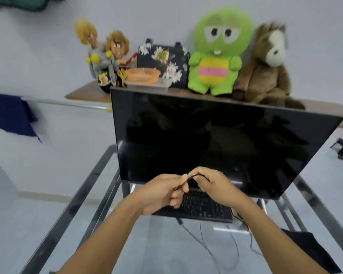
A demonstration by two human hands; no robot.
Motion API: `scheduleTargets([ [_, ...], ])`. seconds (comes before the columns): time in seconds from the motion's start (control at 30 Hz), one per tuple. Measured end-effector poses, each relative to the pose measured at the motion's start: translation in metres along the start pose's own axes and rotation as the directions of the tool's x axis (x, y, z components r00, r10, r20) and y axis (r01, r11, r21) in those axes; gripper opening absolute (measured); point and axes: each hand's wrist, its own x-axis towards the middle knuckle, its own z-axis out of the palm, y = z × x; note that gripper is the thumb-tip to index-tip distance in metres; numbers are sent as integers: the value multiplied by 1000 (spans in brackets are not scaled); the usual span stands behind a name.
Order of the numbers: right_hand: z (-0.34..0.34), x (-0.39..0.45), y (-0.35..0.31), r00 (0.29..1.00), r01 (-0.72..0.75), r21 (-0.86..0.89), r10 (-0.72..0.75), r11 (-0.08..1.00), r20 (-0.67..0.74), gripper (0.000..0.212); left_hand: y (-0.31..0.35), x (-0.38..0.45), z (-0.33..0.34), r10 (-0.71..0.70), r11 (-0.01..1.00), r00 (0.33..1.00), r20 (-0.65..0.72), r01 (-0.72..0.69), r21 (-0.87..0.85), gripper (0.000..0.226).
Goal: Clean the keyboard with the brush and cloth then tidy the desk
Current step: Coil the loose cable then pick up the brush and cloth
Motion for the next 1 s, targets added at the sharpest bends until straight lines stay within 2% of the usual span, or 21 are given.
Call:
scheduleTargets([
  [0.1, -37, 2, -21, 996, 71, 100, -65, 992, -61, 22, 52, 1, 30, 188, 969, 962, 199, -149, -196, 25],
  [0.17, -52, 3, -29, 992, 104, 138, -92, 985, -87, 30, 80, 2, 51, 328, 919, 915, 235, -250, -305, 31],
  [0.23, -64, 1, -35, 986, 116, 152, -95, 982, -139, 26, 104, 8, 67, 441, 828, 884, 154, -334, -451, 39],
  [0.3, -67, 0, -41, 982, 118, 133, -96, 984, -164, 22, 128, 18, 74, 532, 703, 846, -23, -457, -545, 39],
  [0.37, -65, 0, -44, 986, 114, 52, -106, 992, -130, 20, 149, 28, 71, 587, 618, 779, -220, -607, -499, 37],
  [0.4, -63, 0, -45, 987, 122, 10, -121, 992, -105, 20, 156, 33, 66, 603, 626, 733, -314, -679, -382, 35],
  [0.43, -61, 1, -47, 986, 142, -27, -144, 990, -83, 20, 159, 38, 59, 626, 672, 671, -397, -722, -162, 35],
  [0.47, -62, 1, -51, 983, 167, -60, -171, 984, -73, 19, 159, 42, 52, 673, 710, 598, -434, -688, 153, 35],
  [0.5, -64, 3, -57, 976, 196, -92, -203, 976, -78, 19, 156, 44, 46, 734, 678, 551, -398, -551, 486, 38],
  [0.53, -68, 5, -64, 967, 229, -125, -240, 965, -84, 18, 148, 46, 40, 766, 567, 572, -293, -386, 727, 39],
  [0.57, -74, 7, -71, 957, 262, -166, -278, 951, -84, 17, 139, 49, 34, 741, 450, 644, -193, -261, 854, 37],
  [0.6, -82, 10, -79, 948, 289, -217, -311, 932, -71, 15, 130, 48, 30, 690, 394, 708, -146, -198, 897, 30],
  [0.63, -90, 14, -84, 940, 314, -264, -338, 912, -50, 13, 121, 47, 27, 637, 437, 757, -148, -195, 878, 24],
  [0.7, -107, 22, -88, 927, 348, -289, -373, 892, -36, 9, 108, 40, 27, 519, 677, 829, -208, -249, 693, 50],
  [0.77, -121, 28, -89, 921, 359, -241, -384, 902, -68, 7, 107, 30, 36, 368, 888, 907, -203, -279, 366, 61],
  [0.8, -125, 30, -90, 915, 373, -197, -395, 907, -83, 7, 111, 26, 41, 329, 938, 928, -176, -300, 171, 57],
  [0.87, -124, 35, -89, 904, 405, -61, -409, 913, -128, 9, 121, 20, 50, 309, 928, 944, -115, -326, -181, 46],
  [0.93, -116, 40, -85, 911, 378, 61, -359, 924, -203, 14, 135, 16, 60, 350, 850, 935, -57, -343, -399, 37],
  [1.0, -108, 43, -77, 918, 332, 133, -287, 934, -273, 21, 152, 15, 72, 424, 728, 903, -67, -384, -567, 36],
])
